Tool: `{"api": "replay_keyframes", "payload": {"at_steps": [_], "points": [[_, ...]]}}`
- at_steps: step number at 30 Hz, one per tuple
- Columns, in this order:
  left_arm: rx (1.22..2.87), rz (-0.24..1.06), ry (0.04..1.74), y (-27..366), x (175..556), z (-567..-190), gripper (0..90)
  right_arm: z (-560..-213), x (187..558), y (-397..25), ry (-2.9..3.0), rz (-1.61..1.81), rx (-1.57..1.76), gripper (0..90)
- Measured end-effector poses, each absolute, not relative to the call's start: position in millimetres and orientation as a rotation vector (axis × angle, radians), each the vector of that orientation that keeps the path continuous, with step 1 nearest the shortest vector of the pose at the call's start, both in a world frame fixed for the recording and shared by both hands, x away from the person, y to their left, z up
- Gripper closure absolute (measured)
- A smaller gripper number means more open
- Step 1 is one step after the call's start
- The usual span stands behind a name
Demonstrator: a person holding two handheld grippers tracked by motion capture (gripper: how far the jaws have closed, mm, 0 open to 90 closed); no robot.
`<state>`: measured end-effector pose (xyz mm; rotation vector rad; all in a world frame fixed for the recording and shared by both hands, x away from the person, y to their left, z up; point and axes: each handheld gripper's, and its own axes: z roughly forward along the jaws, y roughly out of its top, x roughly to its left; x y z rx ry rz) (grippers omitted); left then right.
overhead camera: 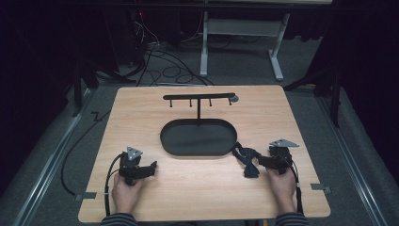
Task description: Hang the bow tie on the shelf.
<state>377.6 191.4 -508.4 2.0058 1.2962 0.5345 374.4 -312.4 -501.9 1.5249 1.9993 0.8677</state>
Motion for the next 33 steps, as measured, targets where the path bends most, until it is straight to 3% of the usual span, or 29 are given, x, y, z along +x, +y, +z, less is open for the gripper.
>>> {"api": "replay_keyframes", "payload": {"at_steps": [29, 33], "points": [[2.001, 0.541, 1.308, 191.7, 376.4, -508.4, 16.7, -501.8, 374.2, -311.6, 2.006, 0.848, 1.513, 33.9], [2.001, 0.541, 1.307, 191.7, 376.4, -508.4, 16.7, -501.7, 372.8, -311.8, 1.992, 0.847, 1.522, 38.4]]}}
